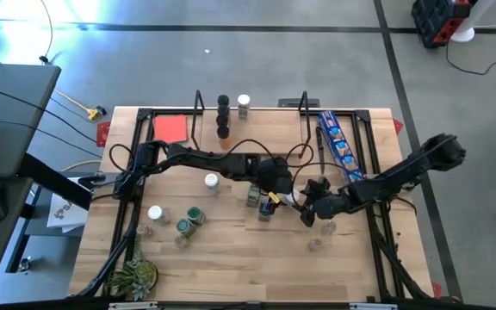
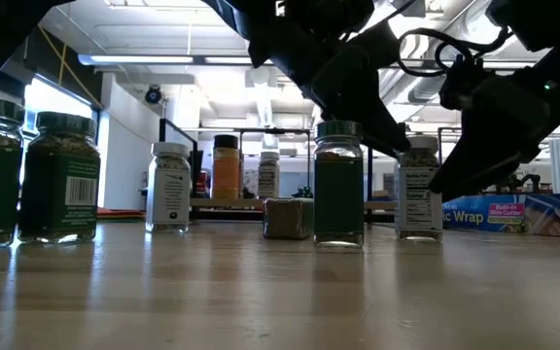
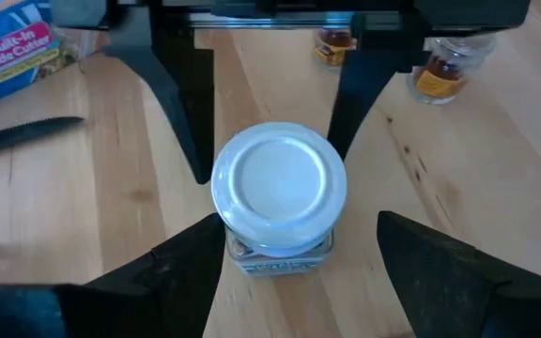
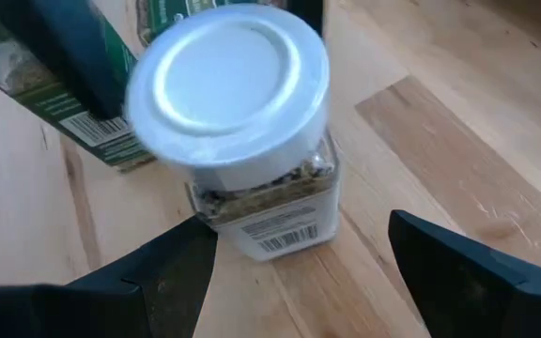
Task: Shelf spices
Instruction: Put the white seasoning bottle on the shelf aligned with the other white seasoning bottles
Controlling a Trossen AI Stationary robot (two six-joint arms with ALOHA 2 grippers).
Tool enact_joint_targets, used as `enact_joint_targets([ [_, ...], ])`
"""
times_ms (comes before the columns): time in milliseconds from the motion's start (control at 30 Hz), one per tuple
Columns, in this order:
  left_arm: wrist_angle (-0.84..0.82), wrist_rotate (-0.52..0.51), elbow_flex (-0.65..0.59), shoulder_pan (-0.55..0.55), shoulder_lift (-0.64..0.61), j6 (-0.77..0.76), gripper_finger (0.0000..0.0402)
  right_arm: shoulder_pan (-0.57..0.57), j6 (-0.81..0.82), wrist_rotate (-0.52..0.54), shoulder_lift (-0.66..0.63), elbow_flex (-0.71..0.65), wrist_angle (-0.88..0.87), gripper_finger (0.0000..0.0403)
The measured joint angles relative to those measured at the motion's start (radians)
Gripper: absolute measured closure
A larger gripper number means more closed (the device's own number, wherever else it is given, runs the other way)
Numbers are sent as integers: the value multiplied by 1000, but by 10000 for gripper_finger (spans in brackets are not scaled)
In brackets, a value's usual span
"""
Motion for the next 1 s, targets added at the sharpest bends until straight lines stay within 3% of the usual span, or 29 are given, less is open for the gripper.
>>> enact_joint_targets([
  [467,-157,12,1,-17,-13,1,128,-34,-10,14,-56,0,-104,96],
  [633,-250,-61,-3,-18,-45,10,128,-34,-14,39,-127,0,-162,96],
  [900,-137,-75,-2,-27,-51,-76,128,-33,-30,49,-205,0,-181,96],
  [1000,-71,-141,-1,-44,-55,-124,128,-33,-30,48,-204,0,-181,96],
])
